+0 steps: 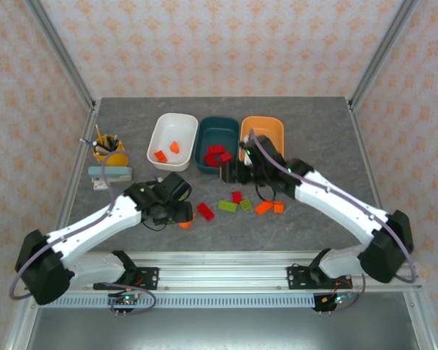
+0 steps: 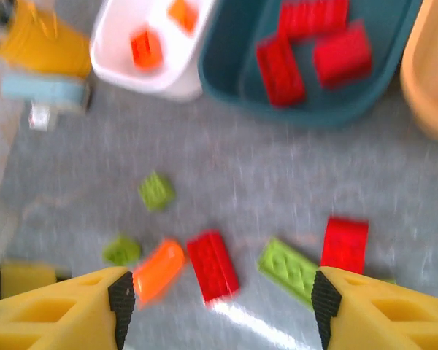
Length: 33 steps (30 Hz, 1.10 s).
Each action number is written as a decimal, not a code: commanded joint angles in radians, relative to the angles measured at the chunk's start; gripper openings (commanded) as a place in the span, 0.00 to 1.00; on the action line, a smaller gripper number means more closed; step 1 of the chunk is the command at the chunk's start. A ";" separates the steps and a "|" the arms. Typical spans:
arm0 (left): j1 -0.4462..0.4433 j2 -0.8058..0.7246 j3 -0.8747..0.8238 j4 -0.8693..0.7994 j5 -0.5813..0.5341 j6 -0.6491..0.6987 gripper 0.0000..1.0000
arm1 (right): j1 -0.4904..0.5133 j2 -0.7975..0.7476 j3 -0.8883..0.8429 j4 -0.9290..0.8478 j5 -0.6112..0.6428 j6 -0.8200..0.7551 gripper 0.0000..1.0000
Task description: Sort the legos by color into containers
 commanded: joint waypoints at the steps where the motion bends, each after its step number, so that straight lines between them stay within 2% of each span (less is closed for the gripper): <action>1: -0.010 0.076 0.061 -0.036 0.025 0.183 0.66 | 0.007 -0.126 -0.207 0.121 -0.173 0.051 0.70; 5: -0.017 0.190 0.114 -0.027 0.032 0.265 0.67 | 0.008 -0.321 -0.386 0.134 -0.189 0.073 0.72; 8: -0.019 0.265 0.147 -0.019 0.034 0.300 0.67 | 0.008 -0.420 -0.445 0.098 -0.150 0.081 0.74; 13: -0.020 0.384 0.184 -0.037 0.031 0.347 0.68 | 0.008 -0.467 -0.454 0.048 -0.115 0.102 0.74; 21: -0.020 0.452 0.144 0.019 0.048 0.348 0.69 | 0.008 -0.469 -0.439 0.040 -0.076 0.112 0.74; 24: -0.020 0.470 0.125 0.048 0.054 0.344 0.61 | 0.008 -0.458 -0.433 0.040 -0.075 0.110 0.73; 27: -0.022 0.483 0.118 0.064 0.052 0.338 0.47 | 0.008 -0.445 -0.428 0.041 -0.078 0.107 0.73; 33: -0.025 0.458 0.111 0.063 0.000 0.312 0.33 | 0.008 -0.422 -0.401 0.042 -0.070 0.104 0.73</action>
